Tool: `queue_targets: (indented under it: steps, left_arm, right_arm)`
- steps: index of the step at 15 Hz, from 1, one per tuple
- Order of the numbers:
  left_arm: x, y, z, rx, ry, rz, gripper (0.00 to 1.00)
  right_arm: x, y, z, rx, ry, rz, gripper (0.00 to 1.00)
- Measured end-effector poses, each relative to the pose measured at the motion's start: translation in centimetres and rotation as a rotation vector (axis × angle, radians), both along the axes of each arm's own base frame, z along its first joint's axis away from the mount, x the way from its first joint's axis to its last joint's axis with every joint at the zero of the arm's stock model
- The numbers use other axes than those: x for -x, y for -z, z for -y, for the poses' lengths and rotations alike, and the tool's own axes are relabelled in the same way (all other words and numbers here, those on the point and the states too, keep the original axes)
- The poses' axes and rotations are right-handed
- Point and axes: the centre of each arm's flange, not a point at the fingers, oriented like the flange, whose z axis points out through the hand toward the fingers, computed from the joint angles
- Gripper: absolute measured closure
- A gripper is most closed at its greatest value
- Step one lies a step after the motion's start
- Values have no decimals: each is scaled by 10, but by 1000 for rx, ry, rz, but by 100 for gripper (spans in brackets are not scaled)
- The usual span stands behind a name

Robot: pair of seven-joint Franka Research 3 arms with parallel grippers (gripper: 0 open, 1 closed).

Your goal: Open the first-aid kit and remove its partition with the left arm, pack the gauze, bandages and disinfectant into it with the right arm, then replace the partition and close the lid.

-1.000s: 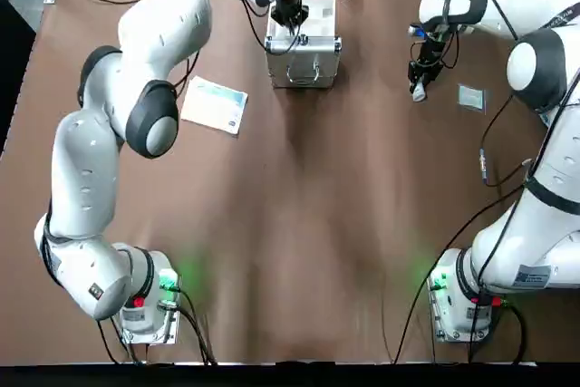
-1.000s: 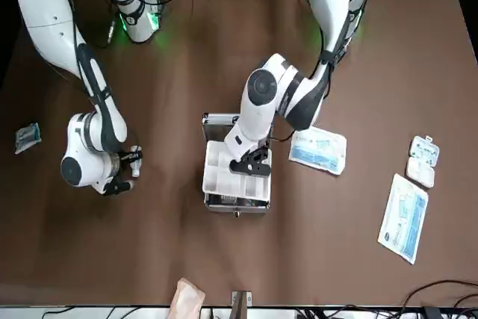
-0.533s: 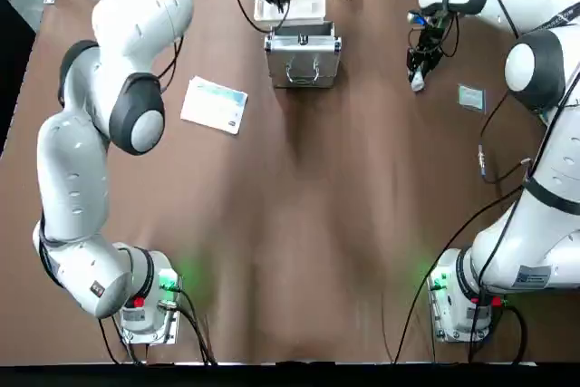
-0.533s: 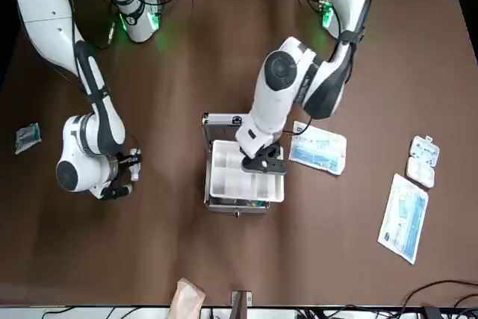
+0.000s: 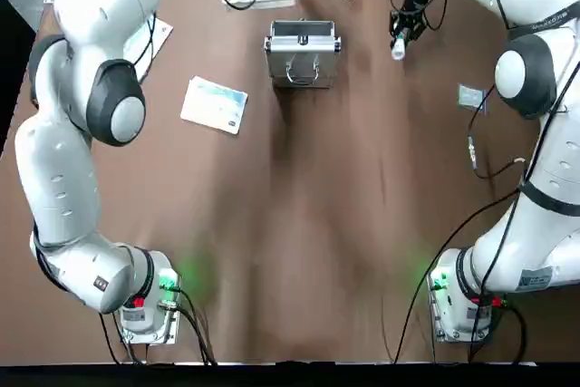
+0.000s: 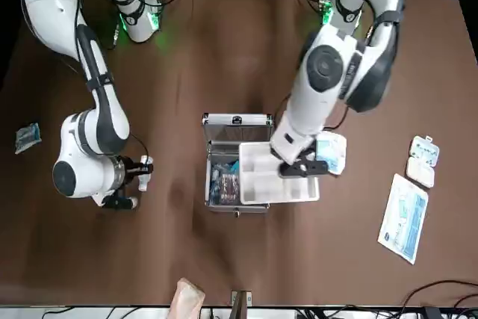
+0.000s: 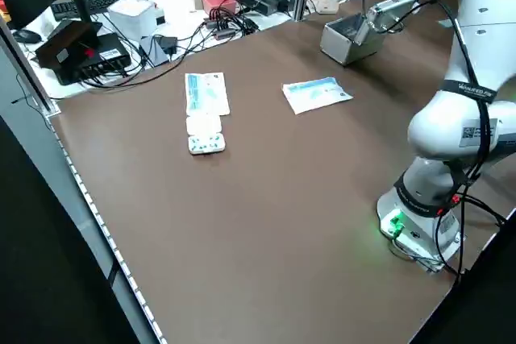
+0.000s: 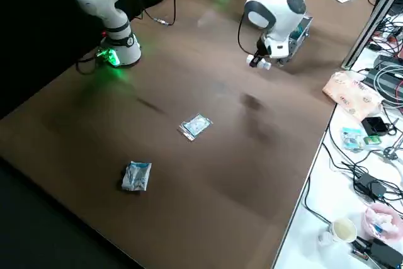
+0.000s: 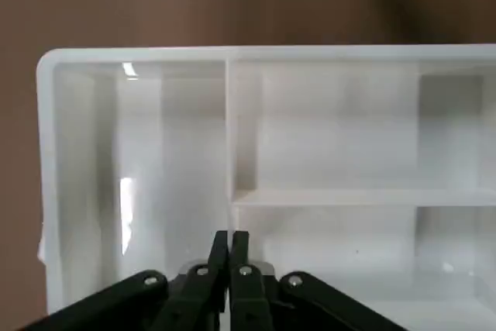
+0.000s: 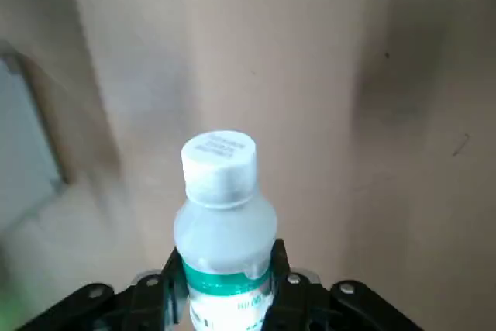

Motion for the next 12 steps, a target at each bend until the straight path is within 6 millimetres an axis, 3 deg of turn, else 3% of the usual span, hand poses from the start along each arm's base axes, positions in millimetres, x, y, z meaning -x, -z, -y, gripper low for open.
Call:
queue_targets:
  steps: [4, 5, 9, 12]
  left_arm:
    - [-21, -3, -62, -36, -37, -53, 96]
    - [-34, 1, -96, -44, -37, -66, 96]
    - [-57, 15, -176, -56, -24, -98, 96]
    - [-67, 25, -214, -54, -31, -97, 96]
  right_arm:
    - [-12, -32, -23, -27, 83, 42, 56]
    - [-11, -37, -38, -49, 100, 37, 56]
    - [-13, -58, -70, -55, 137, 62, 56]
    - [-13, -75, -90, -58, 161, 82, 56]
